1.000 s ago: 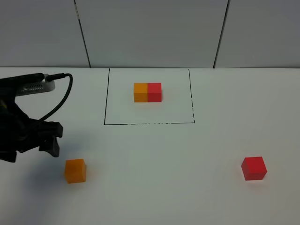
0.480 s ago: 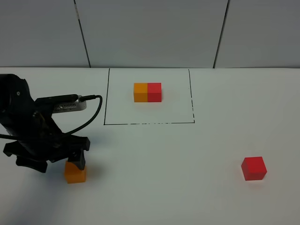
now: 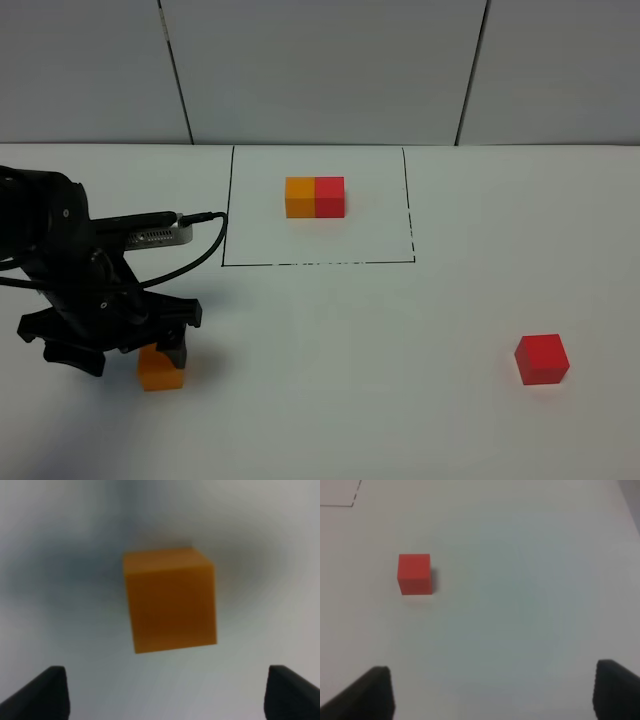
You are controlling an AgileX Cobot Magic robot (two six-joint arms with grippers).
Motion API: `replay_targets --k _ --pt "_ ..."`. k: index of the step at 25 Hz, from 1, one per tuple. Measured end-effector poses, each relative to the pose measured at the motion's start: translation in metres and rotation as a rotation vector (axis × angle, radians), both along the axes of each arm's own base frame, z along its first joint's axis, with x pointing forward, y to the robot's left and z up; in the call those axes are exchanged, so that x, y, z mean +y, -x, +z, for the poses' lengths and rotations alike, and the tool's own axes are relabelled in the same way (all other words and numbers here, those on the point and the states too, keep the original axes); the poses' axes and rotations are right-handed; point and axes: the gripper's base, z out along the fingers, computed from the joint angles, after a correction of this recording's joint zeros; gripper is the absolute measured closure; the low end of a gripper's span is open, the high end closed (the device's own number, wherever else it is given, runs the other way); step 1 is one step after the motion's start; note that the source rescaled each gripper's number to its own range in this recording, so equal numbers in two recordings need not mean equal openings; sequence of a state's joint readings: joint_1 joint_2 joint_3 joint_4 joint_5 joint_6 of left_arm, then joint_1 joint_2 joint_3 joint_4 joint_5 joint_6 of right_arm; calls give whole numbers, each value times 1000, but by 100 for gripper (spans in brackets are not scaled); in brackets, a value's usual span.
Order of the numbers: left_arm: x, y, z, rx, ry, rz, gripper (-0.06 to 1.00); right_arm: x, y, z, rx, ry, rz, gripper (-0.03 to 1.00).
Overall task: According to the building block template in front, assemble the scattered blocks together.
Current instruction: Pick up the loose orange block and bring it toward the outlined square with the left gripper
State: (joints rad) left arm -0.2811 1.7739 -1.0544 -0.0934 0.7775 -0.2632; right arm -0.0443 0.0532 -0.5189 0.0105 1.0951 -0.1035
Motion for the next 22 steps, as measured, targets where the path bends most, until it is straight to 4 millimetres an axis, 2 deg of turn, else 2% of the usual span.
replay_targets --k 10,22 --pt "2 -7 -1 -72 -25 3 19 0 0 0 0 0 0 34" --pt "1 -8 -7 -60 -21 8 19 0 0 0 0 0 0 34"
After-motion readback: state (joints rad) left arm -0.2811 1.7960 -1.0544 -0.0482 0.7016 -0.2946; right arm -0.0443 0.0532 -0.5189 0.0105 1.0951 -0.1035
